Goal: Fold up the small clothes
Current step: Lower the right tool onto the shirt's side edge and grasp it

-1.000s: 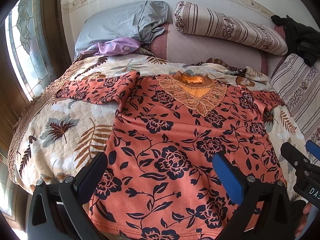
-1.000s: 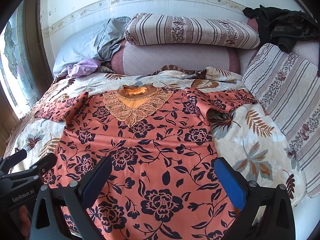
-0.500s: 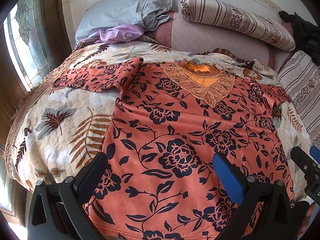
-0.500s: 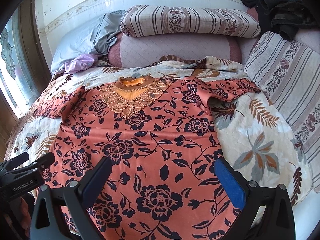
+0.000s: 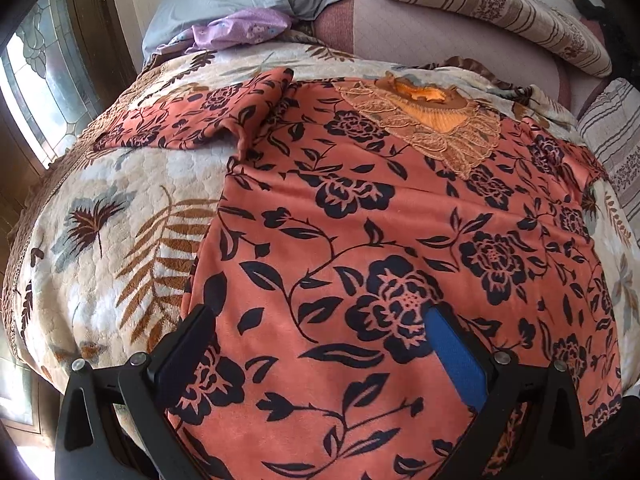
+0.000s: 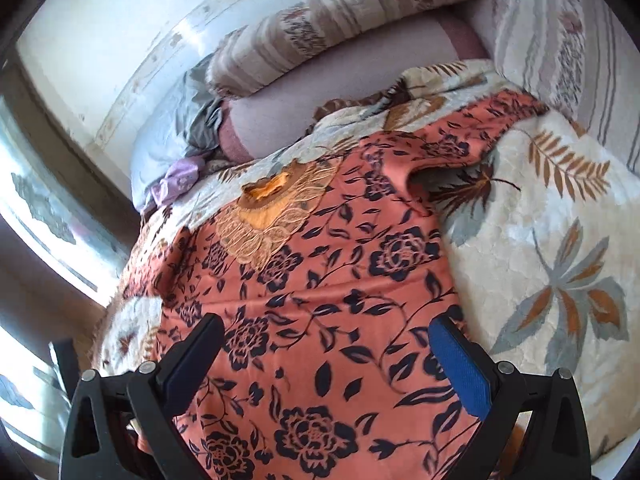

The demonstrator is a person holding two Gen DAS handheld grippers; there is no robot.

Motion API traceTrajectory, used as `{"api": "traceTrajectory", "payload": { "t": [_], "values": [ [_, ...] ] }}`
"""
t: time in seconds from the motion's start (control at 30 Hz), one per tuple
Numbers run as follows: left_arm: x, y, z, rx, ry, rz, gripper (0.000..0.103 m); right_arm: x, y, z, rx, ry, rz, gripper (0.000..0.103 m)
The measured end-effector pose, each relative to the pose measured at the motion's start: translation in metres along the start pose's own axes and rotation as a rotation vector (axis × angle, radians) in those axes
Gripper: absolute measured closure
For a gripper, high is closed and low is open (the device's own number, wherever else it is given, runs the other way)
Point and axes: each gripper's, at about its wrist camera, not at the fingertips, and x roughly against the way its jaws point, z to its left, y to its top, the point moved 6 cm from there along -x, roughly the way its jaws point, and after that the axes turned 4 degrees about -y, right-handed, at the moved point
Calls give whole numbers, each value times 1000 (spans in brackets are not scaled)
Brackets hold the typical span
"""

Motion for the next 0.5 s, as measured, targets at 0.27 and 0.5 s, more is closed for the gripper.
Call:
{"api": "traceTrajectory", "payload": {
  "t": [0.27,0.5],
  "values": [
    [-45,15,19,12,40,-11,0,-38,135,-162,-515,53,-135,16],
    [-55,14,23,35,33,-51,0,-91,241,-218,-546,-51,-191,26]
  ]
}}
